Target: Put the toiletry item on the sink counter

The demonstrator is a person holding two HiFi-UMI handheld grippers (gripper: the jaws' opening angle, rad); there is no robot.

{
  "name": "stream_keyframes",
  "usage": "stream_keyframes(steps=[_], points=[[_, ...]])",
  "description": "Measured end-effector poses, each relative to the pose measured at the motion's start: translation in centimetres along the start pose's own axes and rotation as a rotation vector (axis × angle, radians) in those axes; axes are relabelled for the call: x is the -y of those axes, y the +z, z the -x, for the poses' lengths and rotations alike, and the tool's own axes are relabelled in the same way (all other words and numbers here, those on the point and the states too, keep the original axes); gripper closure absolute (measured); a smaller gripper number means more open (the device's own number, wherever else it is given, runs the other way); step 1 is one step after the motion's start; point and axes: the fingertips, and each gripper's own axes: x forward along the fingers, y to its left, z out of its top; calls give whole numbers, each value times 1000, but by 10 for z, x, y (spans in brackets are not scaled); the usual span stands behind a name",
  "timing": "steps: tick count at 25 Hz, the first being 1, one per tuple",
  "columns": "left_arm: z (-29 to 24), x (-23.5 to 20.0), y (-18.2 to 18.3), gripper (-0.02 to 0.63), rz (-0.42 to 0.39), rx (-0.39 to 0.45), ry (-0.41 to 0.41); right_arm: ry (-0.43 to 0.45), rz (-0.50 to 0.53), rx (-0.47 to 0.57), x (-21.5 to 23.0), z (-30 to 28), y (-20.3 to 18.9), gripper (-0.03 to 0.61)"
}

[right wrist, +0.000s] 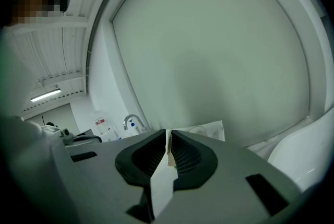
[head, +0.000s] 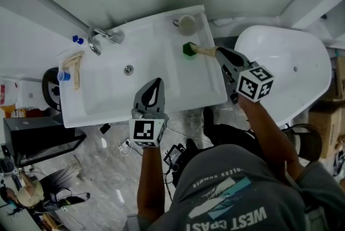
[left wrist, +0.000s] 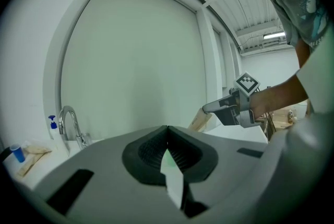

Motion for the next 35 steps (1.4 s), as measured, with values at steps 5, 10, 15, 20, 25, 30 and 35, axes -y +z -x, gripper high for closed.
stream_keyframes(steps=[5,10,15,20,25,30,35], points=[[-2,-4,-1,611,-1,-3,13,8,7,1,2,-7,3,540],[-6,-3,2,611,-3,-1,14,5,8,5,6,-9,7,540],[-11,-7,6,611,-4,-4,17,12,3,5,8,-17,12,540],[-14,-11,18,611,-28,10,21,28,60,39,10,-51,48,540],[-8,-16,34,611,-40,36,35,40,108,91,-4,-60,84,540],[4,-17,44,611,-45,55,39,61,114,86,-21,-46,80,540],[27,-7,67,611,-60,93,1,63,132,117,-43,-19,86,540]])
